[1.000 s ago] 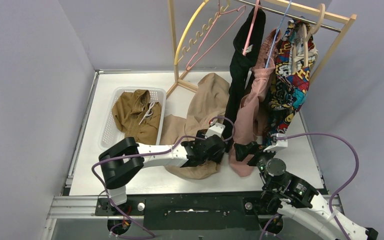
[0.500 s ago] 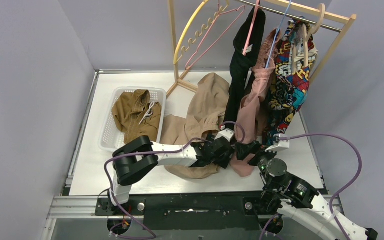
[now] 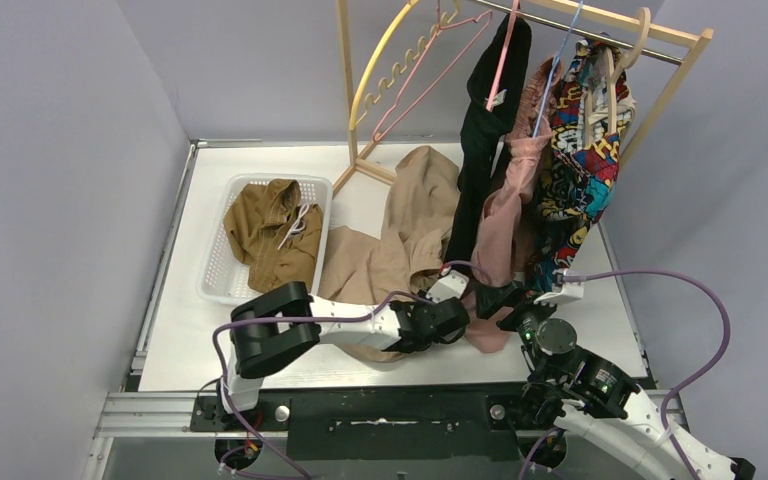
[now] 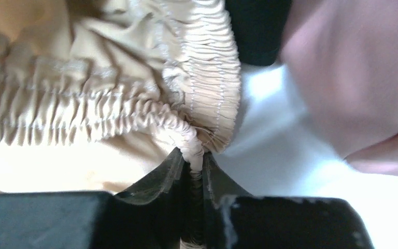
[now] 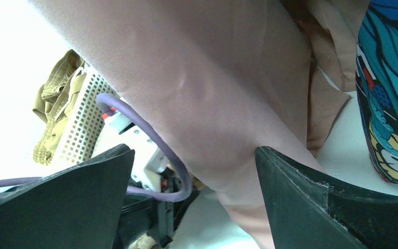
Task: Remove the shorts from the hanger
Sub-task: Pick up the shorts at the center of the board.
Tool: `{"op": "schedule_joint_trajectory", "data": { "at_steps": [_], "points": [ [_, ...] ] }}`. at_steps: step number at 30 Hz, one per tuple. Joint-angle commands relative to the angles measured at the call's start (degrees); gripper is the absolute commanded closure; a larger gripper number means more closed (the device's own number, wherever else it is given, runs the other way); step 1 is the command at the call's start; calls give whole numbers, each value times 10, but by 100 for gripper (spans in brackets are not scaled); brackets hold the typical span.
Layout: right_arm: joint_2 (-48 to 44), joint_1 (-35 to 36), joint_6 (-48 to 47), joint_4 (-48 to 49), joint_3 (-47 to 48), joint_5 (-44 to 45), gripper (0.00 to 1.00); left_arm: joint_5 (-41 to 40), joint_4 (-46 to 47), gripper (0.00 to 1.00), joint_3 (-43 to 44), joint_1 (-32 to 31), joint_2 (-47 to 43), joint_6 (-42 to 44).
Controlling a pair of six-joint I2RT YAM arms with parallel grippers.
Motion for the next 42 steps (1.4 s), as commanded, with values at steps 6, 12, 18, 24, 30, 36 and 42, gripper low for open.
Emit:
{"op": "schedule_joint_trajectory", "data": {
  "at_steps": [6,12,18,24,30,36,42],
  "points": [
    [8,3,11,20,21,23,10,-85,-33,100,-88,-1,-201,-22],
    [17,4,10,36,19,16,10,-51,7,100,-156,76,-370,-7],
    [36,4,9,53,18,10,10,103,31,100,-222,213,-411,10],
    [57,4,7,63,23,6,9,209,75,100,-247,274,-364,-8],
    [71,4,5,81,22,0,9,257,73,80,-187,281,-277,-15],
    [79,4,8,82,24,-2,9,292,122,50,-185,303,-271,-40],
    [80,3,8,89,18,-1,9,329,138,37,-176,310,-257,-44]
  ]
}}
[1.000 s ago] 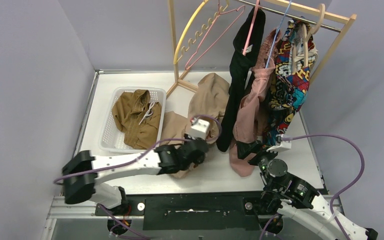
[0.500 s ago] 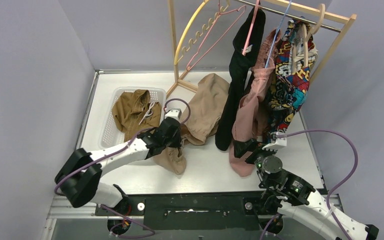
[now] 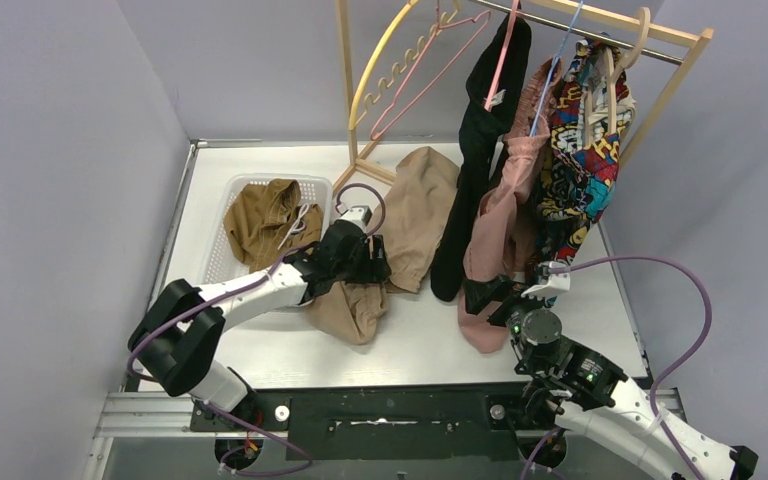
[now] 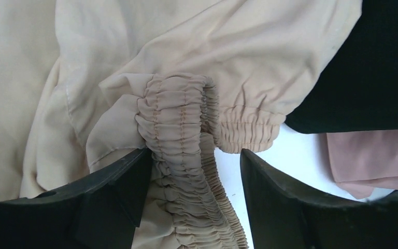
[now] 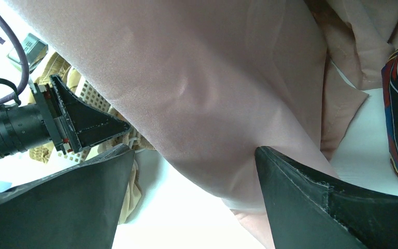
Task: Remove the shorts from the hanger
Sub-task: Pick up the shorts at the center of the board.
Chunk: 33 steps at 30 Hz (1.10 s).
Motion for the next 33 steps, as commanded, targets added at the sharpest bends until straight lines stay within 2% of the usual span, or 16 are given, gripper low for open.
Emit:
{"op": "schedule_joint_trajectory", "data": {
  "at_steps": [1,6,11,15,19,23,27,31,33],
  "points": [
    [7,3,1,41,17,8,9,41,52,35,36,3,12,-11],
    [12,3,1,44,17,6,9,34,16,31,82,-1,64,-32],
    [16,3,2,48,16,4,9,-40,-41,28,135,-16,134,-66],
    [18,3,3,48,16,1,9,-130,-65,27,152,-55,194,-71],
    [16,3,4,44,19,2,9,-154,-82,31,150,-79,249,-86],
    [11,3,6,31,23,5,9,-166,-63,44,112,-101,244,-86],
    [5,3,3,30,24,9,9,-166,-40,72,71,-101,208,-75],
    [1,3,2,26,25,10,9,-171,-29,94,39,-100,125,-53],
    [1,3,4,25,25,11,9,-171,-26,100,30,-100,75,-35]
  ]
}}
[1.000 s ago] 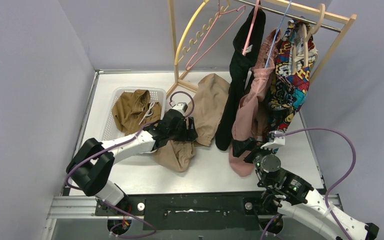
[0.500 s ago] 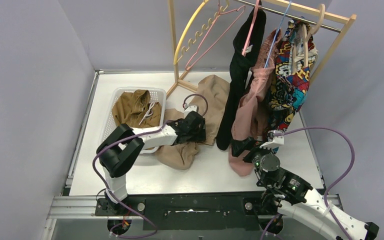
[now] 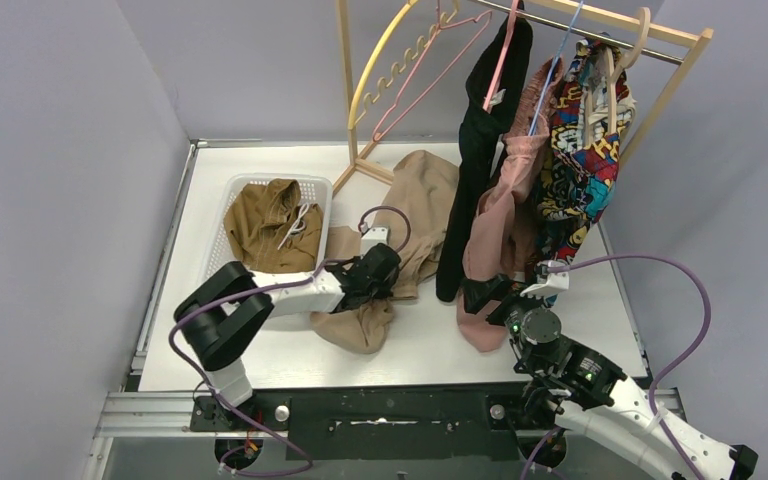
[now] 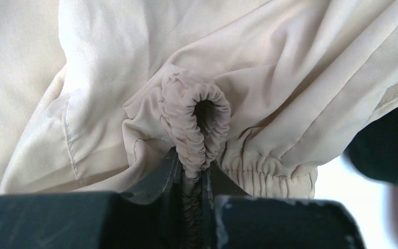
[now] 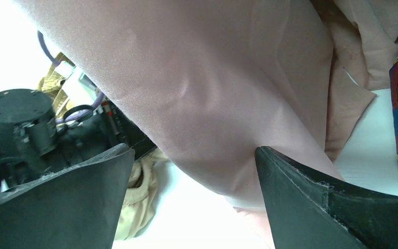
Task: Remove the shorts from the hanger
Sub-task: Pick up the shorts at the center of the board.
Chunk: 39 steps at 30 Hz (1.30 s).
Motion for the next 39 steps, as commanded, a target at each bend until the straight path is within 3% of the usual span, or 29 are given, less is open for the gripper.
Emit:
{"op": "schedule_joint_trajectory", "data": {
  "at_steps": [1,7,13,21,28,31,35,39],
  "points": [
    [-5,3,3,14,25,16,9,14,-38,100,-31,-4,-107,35],
    [-3,3,7,20,23,16,9,-6,-38,100,-36,-3,-276,99],
    [0,3,-2,33,25,12,9,-33,-98,100,-25,1,-418,145],
    [9,3,-4,57,17,10,9,-12,-158,100,3,1,-591,180],
    [34,3,-10,77,20,-3,9,64,-246,100,123,0,-585,248],
    [41,3,-11,80,22,-6,9,78,-257,100,133,-1,-577,248],
    [45,4,-16,94,20,-12,9,149,-217,100,109,0,-529,240],
    [49,3,-13,86,27,-10,9,214,-104,100,24,0,-461,208]
  ]
}}
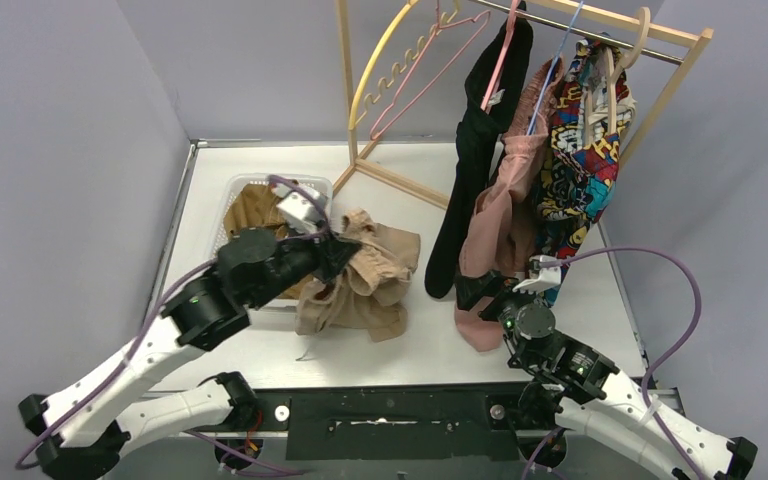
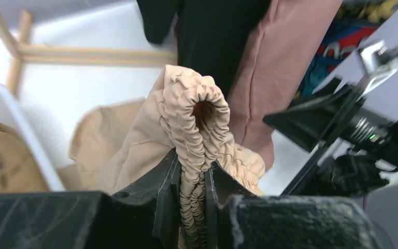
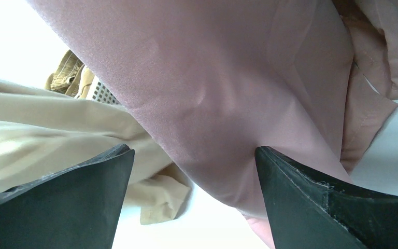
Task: Remove the shorts from the hanger
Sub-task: Pick up the shorts at the center of the board.
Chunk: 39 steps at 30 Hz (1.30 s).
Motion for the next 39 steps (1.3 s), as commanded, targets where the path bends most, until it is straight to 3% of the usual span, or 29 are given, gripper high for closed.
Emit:
{"op": "schedule_joint_trajectory", "data": {
  "at_steps": [1,6,11,13,16,21,29,33,36,37,39],
  "points": [
    [8,3,1,28,29,7,9,88,138,100,-88,2,83,-36],
    [-13,3,16,1,28,15,9,141,230,100,-131,22,232,-74],
    [-44,3,21,-19,23,26,9,64,238,96,-124,31,332,-117],
    [-52,3,21,-27,24,31,9,57,240,82,-130,46,353,-134],
    [-59,3,21,-34,24,36,9,68,235,45,-130,50,380,-133],
    [-55,3,17,-32,23,38,9,59,176,17,-122,29,414,-110],
    [-38,3,16,-12,16,29,9,-2,90,16,-128,-17,424,-96],
    [-30,3,15,1,14,25,9,-9,22,16,-118,-30,524,-96],
    [-25,3,14,-5,20,22,9,9,59,17,-151,-65,552,-118],
    [-24,3,14,-11,23,22,9,14,70,24,-159,-74,553,-129],
    [-26,3,15,-21,27,24,9,10,79,50,-168,-85,555,-147]
  ]
}}
